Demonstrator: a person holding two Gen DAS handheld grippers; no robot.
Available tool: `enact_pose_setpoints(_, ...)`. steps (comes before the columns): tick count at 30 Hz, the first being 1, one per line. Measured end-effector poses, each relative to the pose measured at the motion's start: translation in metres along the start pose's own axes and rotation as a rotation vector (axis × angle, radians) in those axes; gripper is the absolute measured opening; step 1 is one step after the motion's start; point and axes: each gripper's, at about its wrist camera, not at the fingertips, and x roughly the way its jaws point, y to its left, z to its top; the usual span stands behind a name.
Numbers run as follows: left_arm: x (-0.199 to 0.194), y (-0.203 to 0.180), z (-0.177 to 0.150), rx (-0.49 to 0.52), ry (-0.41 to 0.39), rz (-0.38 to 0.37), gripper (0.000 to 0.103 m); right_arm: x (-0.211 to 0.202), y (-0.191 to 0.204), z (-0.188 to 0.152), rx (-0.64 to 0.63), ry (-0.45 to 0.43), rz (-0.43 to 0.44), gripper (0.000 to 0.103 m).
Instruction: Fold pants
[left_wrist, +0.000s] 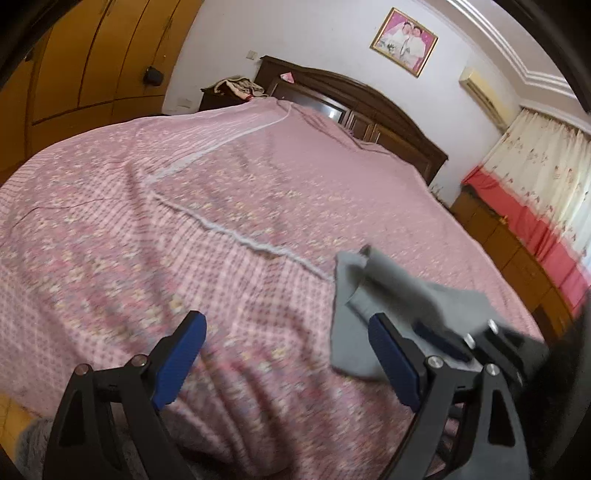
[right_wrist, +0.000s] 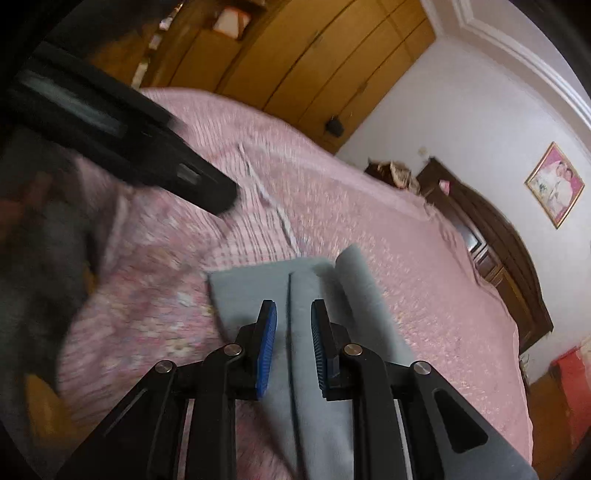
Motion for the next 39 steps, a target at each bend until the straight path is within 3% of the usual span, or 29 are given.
enact_pose_setpoints(4, -0.009, 0.006, -0.010, 0.011, 0.007, 0.022, 0.093, 0.011, 0.007, 0.000, -0.067, -0.002, -0.011, 0.019)
enact_pose_setpoints(6, -0.006, 0.015, -0.008, -0.017, 0.026, -0.018, 0.093, 0.010, 0.010, 0.000, -0.092, -0.010, -0.042, 0.019)
enact_pose_setpoints(8, 0.003, 0.019, -0.007, -0.047, 0.039, -0.039, 0.093, 0.004, 0.009, 0.000, -0.087, -0.039, -0.072, 0.006)
enact_pose_setpoints(11, 0.003, 0.024, -0.006, -0.068, 0.046, -0.054, 0.093, -0.003, -0.001, 0.007, -0.045, -0.078, -0.088, 0.003)
enact_pose_setpoints(15, 0.001, 0.020, -0.008, -0.049, 0.048, -0.045, 0.093, -0.020, 0.003, 0.012, -0.085, -0.146, -0.005, 0.003)
enact_pose_setpoints(17, 0.000, 0.020, -0.009, -0.045, 0.047, -0.045, 0.093, -0.020, 0.018, 0.016, -0.165, -0.169, 0.018, 0.003)
enact_pose_setpoints(20, 0.002, 0.018, -0.007, -0.052, 0.050, -0.048, 0.093, -0.009, 0.038, 0.010, -0.282, -0.143, 0.023, 0.003)
enact_pose_setpoints(25, 0.005, 0.017, -0.003, -0.057, 0.054, -0.044, 0.093, 0.002, 0.050, 0.000, -0.324, -0.112, 0.051, 0.004)
enact_pose_setpoints(28, 0.005, 0.019, -0.004, -0.060, 0.058, -0.041, 0.093, -0.008, 0.036, 0.007, -0.231, -0.112, 0.154, 0.007)
enact_pose_setpoints(30, 0.006, 0.018, -0.004, -0.061, 0.060, -0.040, 0.093, -0.022, 0.003, 0.016, -0.092, -0.142, 0.275, 0.007)
enact_pose_setpoints(32, 0.005, 0.013, -0.003, -0.046, 0.055, -0.059, 0.093, -0.026, -0.046, 0.028, 0.039, -0.164, 0.390, 0.016)
enact_pose_setpoints(33, 0.005, 0.010, -0.002, -0.035, 0.051, -0.076, 0.093, -0.021, -0.073, 0.034, 0.091, -0.163, 0.450, 0.023)
enact_pose_setpoints(37, 0.011, -0.016, -0.001, 0.062, 0.062, -0.127, 0.093, 0.028, -0.153, 0.048, 0.213, -0.103, 0.622, 0.023)
enact_pose_setpoints(39, 0.020, -0.028, 0.000, 0.088, 0.078, -0.124, 0.093, 0.053, -0.169, 0.052, 0.242, -0.051, 0.682, 0.023)
